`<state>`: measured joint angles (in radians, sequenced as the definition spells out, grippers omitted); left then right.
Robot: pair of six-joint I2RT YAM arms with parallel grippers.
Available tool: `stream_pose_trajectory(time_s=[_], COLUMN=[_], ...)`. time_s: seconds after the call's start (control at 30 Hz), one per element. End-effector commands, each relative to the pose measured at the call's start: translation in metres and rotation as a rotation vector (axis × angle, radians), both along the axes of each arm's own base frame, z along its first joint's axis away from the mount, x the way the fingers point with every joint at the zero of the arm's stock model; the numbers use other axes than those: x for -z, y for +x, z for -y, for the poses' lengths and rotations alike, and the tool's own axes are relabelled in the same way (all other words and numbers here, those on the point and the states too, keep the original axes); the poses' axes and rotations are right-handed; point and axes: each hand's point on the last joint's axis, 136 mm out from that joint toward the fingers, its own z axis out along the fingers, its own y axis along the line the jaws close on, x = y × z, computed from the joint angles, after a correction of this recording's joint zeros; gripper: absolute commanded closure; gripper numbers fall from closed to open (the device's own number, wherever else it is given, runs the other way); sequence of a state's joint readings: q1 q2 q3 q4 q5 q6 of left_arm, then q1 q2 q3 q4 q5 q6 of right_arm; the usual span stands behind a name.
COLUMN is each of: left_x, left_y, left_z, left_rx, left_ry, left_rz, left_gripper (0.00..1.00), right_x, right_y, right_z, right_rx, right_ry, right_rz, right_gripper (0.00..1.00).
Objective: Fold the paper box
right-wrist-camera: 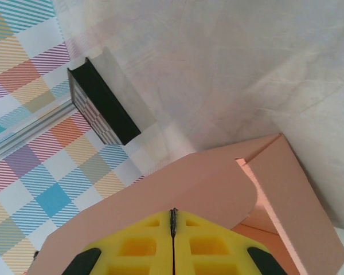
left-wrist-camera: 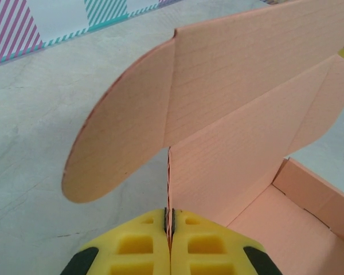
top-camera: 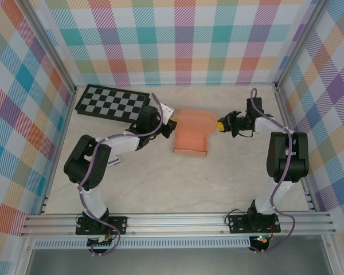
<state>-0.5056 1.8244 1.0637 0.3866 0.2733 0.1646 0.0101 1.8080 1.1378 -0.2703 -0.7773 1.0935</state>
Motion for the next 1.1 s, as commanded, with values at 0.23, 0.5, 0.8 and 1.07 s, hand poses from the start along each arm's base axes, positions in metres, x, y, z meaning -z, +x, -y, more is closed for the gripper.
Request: stream_pose_trajectory(time_s=[0.23, 0.5, 0.8, 1.07], left_x=[0.0, 0.002, 0.017, 0.02], left_y=[0.012, -0.002, -0.012, -0.016], left_z=[-0.012, -0.003, -0.011, -0.016], left_rx=[-0.179, -0.223, -0.277, -0.293], left_ry=[-0.077, -0.106, -0.153, -0.15], left_rz=[-0.04, -0.033, -0.028, -0.014], left_gripper=[0.95, 0.95, 0.96, 0.96], right_x=[-0.002, -0.005, 0.007, -0.001], right_y=[-0.022, -0.03, -0.04, -0.053], right_z=[-0.025, -0.04, -0.047, -0.046], right_rx=[0.032, 0.096, 0.138, 0.153], right_ry=[-0.004, -0.059, -0.061, -0.052], right_rz=[-0.036, -0.064, -0.087, -0.097], right_gripper=[0.99, 1.0, 1.0, 1.0])
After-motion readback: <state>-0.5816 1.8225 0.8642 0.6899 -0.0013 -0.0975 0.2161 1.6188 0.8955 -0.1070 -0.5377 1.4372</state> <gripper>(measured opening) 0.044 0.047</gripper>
